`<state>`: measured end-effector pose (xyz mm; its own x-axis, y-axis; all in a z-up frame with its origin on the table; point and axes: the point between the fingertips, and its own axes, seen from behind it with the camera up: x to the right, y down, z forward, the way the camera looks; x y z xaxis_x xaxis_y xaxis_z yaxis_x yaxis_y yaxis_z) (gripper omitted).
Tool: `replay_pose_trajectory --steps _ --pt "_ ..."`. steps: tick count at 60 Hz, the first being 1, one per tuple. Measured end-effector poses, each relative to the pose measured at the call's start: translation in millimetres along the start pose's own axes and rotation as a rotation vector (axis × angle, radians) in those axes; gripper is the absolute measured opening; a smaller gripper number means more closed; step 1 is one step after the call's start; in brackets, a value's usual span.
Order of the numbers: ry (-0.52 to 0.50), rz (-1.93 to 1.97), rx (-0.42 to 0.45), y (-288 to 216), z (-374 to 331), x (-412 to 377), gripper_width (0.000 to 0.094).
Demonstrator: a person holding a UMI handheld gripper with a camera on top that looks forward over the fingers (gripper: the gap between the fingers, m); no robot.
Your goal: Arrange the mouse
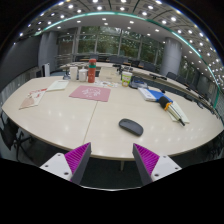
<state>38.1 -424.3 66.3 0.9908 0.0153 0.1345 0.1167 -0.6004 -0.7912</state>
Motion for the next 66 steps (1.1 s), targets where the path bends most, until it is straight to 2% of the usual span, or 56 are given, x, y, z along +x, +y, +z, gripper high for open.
replay_pose_trajectory --steps 8,17,28,42,46,56,66 --pt "0.054 0.022 0.008 0 57 59 0.0845" --pt "0.076 0.052 -0.023 2 115 97 0.0845" --pt "0.044 0.077 -0.019 -15 159 111 0.0853" --pt "0.005 0.088 0.001 -42 197 113 0.0809" --pt "-0.006 0.1 0.001 -45 206 112 0.0745" --pt "-0.037 0.108 -0.003 -47 218 104 0.0515" --pt "-0.025 0.122 -0.019 -49 220 103 0.0408"
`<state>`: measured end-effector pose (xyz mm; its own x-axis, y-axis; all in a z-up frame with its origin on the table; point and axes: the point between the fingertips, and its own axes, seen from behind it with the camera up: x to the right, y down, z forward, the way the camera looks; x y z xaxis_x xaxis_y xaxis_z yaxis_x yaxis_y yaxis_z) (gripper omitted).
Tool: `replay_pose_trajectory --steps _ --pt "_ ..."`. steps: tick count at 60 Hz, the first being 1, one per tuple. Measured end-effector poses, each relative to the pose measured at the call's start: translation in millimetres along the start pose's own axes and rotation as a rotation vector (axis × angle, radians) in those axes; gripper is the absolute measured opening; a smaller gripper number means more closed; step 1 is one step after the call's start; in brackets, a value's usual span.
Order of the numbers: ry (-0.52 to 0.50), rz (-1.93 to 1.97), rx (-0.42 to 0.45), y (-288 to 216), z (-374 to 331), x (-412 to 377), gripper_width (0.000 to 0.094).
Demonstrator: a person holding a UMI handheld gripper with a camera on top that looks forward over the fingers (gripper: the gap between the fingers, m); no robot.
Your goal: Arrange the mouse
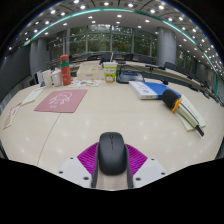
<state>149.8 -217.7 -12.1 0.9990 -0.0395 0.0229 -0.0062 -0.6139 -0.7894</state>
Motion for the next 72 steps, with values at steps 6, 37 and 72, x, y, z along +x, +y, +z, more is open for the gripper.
replay_pose_trajectory --steps 6,37,72 --pt "0.028 0.032 -0.015 -3 -1 2 0.0368" --pt "0.04 0.046 0.243 -260 11 -137 0.0354" --pt "0.017 0.053 -0.039 -172 182 -255 0.0628"
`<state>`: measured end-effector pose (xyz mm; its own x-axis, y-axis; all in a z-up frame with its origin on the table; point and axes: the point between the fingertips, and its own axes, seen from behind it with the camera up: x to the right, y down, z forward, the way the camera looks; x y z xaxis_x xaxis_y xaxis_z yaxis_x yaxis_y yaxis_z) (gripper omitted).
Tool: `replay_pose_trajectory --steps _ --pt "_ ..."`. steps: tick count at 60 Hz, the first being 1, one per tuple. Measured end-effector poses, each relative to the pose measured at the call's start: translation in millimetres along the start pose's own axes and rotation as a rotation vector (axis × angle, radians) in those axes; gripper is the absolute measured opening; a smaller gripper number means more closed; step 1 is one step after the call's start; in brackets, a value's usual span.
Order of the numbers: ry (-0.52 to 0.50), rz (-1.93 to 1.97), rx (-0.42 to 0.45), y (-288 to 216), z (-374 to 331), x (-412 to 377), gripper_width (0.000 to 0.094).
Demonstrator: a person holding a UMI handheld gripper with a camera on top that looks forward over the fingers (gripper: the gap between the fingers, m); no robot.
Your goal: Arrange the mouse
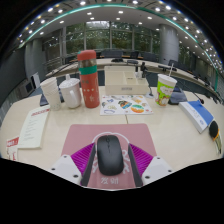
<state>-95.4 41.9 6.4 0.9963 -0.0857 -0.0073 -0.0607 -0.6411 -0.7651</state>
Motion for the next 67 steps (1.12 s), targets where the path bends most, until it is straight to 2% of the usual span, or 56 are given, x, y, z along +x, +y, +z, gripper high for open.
replay_pose_trajectory --steps 5,8,23,41,55,67 --pt "0.004 -0.028 0.022 -10 -23 2 0.0872" --pt "0.005 -0.033 0.03 -15 -44 3 0.0849" --pt "0.014 0.003 0.103 -30 -196 1 0.0856" --pt "0.039 -0.022 0.161 21 -357 -5 0.085" --pt "0.034 -0.011 0.165 55 -417 -8 0.0854" --pt "0.031 -0.006 0.191 54 -435 -9 0.0856"
